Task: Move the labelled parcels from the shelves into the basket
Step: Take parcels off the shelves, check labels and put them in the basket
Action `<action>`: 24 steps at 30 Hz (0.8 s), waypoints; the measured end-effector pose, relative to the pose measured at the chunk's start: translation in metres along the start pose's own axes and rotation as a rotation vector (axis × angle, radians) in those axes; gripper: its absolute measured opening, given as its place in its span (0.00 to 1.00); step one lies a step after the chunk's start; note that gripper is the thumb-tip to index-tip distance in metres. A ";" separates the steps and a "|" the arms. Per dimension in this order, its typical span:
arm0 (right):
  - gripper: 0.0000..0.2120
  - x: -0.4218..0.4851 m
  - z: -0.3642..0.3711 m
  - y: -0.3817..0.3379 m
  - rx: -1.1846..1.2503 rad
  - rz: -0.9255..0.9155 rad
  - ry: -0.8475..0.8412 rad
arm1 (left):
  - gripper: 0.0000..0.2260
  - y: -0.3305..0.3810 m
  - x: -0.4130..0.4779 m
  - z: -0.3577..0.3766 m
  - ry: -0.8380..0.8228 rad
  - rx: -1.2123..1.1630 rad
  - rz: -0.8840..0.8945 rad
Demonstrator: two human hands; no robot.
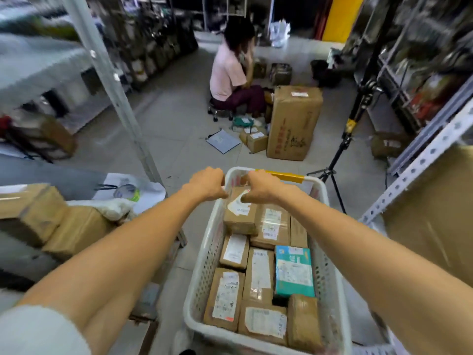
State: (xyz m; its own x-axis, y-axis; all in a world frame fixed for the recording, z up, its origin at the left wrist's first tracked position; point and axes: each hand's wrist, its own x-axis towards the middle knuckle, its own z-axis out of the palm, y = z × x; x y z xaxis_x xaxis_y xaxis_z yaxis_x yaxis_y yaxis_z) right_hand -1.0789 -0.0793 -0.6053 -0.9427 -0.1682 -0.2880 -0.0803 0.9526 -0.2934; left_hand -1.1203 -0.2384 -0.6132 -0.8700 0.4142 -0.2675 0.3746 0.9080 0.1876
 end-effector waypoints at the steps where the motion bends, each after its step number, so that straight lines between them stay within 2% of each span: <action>1: 0.24 -0.006 -0.012 -0.011 -0.017 -0.031 -0.003 | 0.15 -0.002 -0.012 -0.015 0.035 0.011 -0.026; 4: 0.28 -0.021 -0.045 -0.045 -0.043 -0.111 0.011 | 0.20 -0.013 -0.049 -0.057 0.118 0.026 -0.100; 11: 0.29 -0.044 -0.099 -0.144 -0.143 -0.291 0.082 | 0.16 -0.061 -0.156 -0.120 0.247 -0.016 -0.243; 18: 0.28 -0.078 -0.094 -0.259 -0.287 -0.519 0.058 | 0.17 -0.107 -0.281 -0.119 0.335 -0.119 -0.437; 24: 0.24 -0.133 -0.056 -0.357 -0.357 -0.719 -0.061 | 0.17 -0.133 -0.405 -0.091 0.359 -0.256 -0.676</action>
State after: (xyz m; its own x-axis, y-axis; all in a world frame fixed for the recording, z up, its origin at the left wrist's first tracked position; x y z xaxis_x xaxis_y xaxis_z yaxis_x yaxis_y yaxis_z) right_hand -0.9424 -0.3832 -0.4111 -0.6022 -0.7749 -0.1917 -0.7693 0.6275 -0.1200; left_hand -0.8467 -0.5327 -0.4434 -0.9484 -0.3044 -0.0884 -0.3165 0.8942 0.3165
